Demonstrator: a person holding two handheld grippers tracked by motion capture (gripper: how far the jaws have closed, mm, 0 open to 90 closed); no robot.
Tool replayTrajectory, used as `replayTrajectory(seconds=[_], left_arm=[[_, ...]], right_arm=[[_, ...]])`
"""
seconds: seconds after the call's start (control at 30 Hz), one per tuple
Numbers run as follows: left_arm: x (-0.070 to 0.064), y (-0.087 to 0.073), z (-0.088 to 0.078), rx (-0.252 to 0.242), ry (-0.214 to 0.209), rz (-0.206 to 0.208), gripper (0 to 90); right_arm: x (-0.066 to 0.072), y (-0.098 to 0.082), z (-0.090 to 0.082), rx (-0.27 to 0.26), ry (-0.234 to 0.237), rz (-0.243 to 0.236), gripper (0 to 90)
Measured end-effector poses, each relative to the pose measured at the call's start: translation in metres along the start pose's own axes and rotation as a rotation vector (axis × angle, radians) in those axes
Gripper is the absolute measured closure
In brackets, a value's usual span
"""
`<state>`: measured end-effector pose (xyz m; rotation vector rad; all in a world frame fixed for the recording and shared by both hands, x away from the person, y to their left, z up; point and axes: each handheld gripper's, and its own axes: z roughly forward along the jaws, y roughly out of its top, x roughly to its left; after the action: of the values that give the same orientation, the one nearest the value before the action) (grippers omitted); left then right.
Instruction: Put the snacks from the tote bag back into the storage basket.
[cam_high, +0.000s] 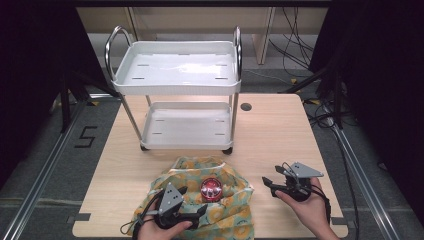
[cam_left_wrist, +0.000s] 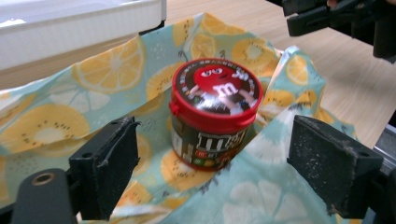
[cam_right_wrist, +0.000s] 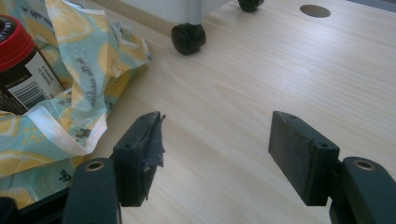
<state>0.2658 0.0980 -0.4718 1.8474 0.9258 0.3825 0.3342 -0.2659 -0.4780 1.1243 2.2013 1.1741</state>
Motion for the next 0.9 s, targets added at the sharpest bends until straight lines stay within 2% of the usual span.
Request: replayTrajectory(seconds=[0.03,0.07,0.1,0.13,0.2,0.23,0.33,0.37,0.4,0.47,0.57,0.6,0.63,0.73,0.77,0.8,0.83,0.87,0.9], left_arm=[[0.000,0.000,0.000,0.000,0.000,0.000,15.4],[-0.001,0.001,0.001,0.001,-0.001,-0.003,15.5],[-0.002,0.002,0.003,-0.004,-0.007,-0.007,15.5],[-0.003,0.003,0.002,0.012,0.001,0.007,15.6],[-0.003,0.005,0.004,0.016,-0.005,0.012,15.8],[-0.004,0.005,0.004,0.025,0.009,0.001,16.0],[-0.005,0.010,0.006,0.048,0.014,-0.005,17.5],[-0.005,0.012,0.006,0.066,0.017,0.001,17.5],[-0.006,0.018,0.007,0.082,0.011,0.007,17.9],[-0.007,0.020,0.009,0.071,0.006,0.001,18.4],[-0.008,0.028,0.010,0.089,0.021,0.034,19.3],[-0.009,0.030,0.012,0.078,0.024,0.024,19.4],[-0.009,0.032,0.012,0.097,0.031,0.035,19.4],[-0.008,0.036,0.017,0.099,0.032,0.015,20.7],[-0.008,0.037,0.019,0.111,0.031,0.026,20.7],[-0.007,0.039,0.022,0.131,0.027,0.010,20.7],[-0.007,0.039,0.022,0.131,0.027,0.010,20.9],[-0.008,0.041,0.024,0.133,0.029,0.004,20.9],[-0.008,0.042,0.025,0.152,0.032,0.018,20.7]], right_arm=[[0.000,0.000,0.000,0.000,0.000,0.000,35.7],[-0.002,0.001,0.001,-0.011,0.010,-0.040,35.7],[-0.002,0.001,0.001,-0.011,0.010,-0.040,35.7],[-0.002,0.001,0.000,-0.012,0.009,-0.044,35.6],[0.002,0.001,-0.001,-0.003,0.001,-0.006,35.6],[0.003,0.001,-0.001,-0.004,0.001,-0.001,35.6],[0.001,0.002,0.000,-0.010,0.000,-0.033,35.6],[0.001,0.002,0.000,-0.010,0.000,-0.033,35.6],[0.004,0.002,0.000,-0.005,-0.001,-0.005,35.6],[0.004,0.002,0.001,-0.008,0.002,-0.014,35.5],[0.002,0.002,0.001,-0.013,0.000,-0.041,35.5],[0.005,0.002,0.000,-0.002,0.003,-0.003,35.5],[0.005,0.002,0.000,-0.002,0.003,-0.003,35.5],[0.004,0.002,0.000,-0.006,0.003,-0.003,35.5],[0.004,0.002,0.000,-0.006,0.003,-0.003,35.5],[0.004,0.002,0.000,-0.006,0.000,-0.004,35.5],[0.004,0.002,0.000,-0.008,0.000,-0.006,35.5],[0.002,0.003,0.001,-0.018,-0.003,-0.034,35.5],[0.002,0.003,0.001,-0.018,-0.003,-0.034,35.5]])
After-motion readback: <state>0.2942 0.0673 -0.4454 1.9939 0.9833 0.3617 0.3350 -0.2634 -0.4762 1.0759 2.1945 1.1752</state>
